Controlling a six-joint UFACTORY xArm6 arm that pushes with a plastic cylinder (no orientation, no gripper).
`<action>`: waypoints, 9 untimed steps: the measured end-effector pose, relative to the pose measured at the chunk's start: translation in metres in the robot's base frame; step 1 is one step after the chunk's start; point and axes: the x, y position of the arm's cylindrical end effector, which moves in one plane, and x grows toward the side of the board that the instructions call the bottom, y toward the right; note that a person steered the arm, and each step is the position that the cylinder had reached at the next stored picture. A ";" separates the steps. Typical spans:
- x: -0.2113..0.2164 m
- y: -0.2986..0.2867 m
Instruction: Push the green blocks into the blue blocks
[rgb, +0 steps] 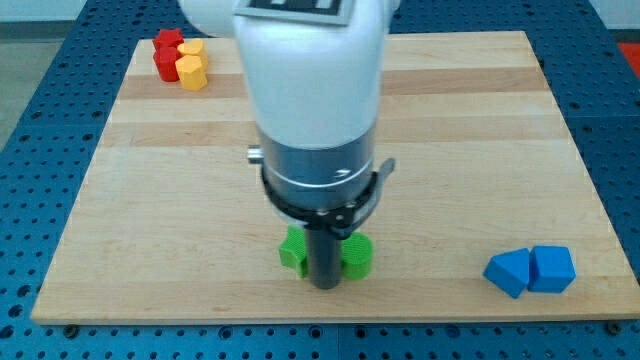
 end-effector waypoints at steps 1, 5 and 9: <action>0.000 0.038; 0.032 -0.030; -0.008 -0.099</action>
